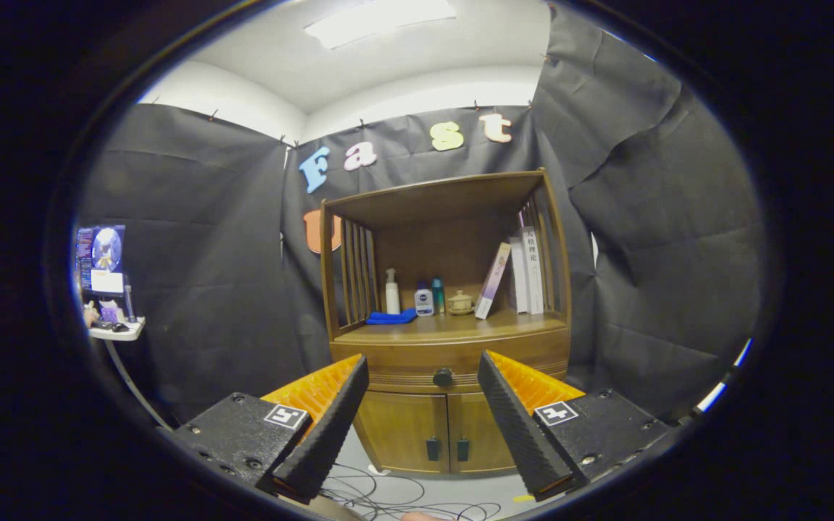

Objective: Pull open the drawer, take out the items inside it, and place them on the countertop above the cabinet.

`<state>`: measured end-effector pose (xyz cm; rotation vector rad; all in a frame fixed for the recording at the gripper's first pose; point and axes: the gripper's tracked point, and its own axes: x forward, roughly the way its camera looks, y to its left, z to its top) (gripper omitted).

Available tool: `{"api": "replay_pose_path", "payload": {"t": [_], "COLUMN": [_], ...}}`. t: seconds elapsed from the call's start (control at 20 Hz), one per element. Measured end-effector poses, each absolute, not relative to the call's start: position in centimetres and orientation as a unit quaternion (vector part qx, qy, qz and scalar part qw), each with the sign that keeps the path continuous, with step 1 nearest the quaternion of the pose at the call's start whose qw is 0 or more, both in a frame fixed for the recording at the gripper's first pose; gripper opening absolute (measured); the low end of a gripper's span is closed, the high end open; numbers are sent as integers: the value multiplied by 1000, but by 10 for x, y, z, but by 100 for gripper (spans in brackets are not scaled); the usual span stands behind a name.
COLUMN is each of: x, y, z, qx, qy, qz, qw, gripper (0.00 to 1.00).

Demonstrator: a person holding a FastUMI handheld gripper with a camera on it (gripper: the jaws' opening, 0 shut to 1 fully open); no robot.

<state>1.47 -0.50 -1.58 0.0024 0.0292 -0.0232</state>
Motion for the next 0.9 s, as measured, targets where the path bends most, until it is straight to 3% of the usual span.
{"api": "replay_pose_path", "payload": {"t": [0.35, 0.9], "x": [36, 149], "y": [-4, -14], "z": [-32, -82], "qx": [-9, -25], "qy": [8, 36], "qz": [-11, -51], "qw": [1000, 998], "gripper": [99, 99]}}
